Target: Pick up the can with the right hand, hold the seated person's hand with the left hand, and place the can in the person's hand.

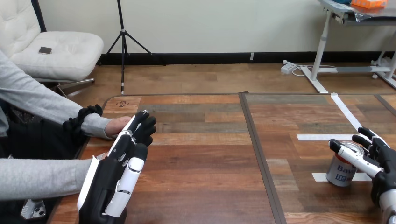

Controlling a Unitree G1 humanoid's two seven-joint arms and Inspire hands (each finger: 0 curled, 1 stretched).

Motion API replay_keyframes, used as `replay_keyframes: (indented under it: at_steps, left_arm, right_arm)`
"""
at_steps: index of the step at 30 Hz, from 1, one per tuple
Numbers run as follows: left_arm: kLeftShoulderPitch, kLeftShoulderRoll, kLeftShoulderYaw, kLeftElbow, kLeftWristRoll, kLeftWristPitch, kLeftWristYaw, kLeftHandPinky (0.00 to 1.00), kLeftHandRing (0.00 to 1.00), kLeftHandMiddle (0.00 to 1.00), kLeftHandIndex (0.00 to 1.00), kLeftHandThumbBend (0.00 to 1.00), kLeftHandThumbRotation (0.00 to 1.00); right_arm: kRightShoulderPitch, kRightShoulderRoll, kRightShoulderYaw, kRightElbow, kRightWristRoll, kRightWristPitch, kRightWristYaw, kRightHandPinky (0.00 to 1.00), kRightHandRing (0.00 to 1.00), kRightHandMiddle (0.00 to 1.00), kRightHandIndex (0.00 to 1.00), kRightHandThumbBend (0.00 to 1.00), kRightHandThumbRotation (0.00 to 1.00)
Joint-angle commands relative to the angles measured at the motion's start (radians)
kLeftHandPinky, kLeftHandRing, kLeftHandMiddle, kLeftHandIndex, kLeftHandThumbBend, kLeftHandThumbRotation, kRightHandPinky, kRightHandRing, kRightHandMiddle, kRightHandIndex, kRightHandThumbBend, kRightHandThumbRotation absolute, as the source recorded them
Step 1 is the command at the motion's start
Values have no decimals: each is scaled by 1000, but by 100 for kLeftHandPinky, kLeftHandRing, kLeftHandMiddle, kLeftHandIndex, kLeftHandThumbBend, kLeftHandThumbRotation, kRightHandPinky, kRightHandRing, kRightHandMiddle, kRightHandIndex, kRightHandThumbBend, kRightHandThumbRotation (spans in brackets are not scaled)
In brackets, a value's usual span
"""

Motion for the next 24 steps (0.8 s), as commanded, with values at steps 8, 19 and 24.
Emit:
replay_keyframes:
  at_steps: [8,19,24]
  left_arm:
    - [-46,-2,10,-45,-14,-5,-1,90,90,90,91,48,82]
    - [-44,-1,9,-49,-9,-1,2,90,91,90,91,50,83]
    - [-42,0,8,-52,-11,2,1,90,91,90,91,50,83]
  right_arm:
    - [-89,-14,2,-25,1,-6,0,86,89,88,89,100,21]
    - [-92,-14,-2,-21,7,5,6,87,89,87,89,100,15]
    - [-92,-17,0,-20,6,11,6,87,88,87,89,100,11]
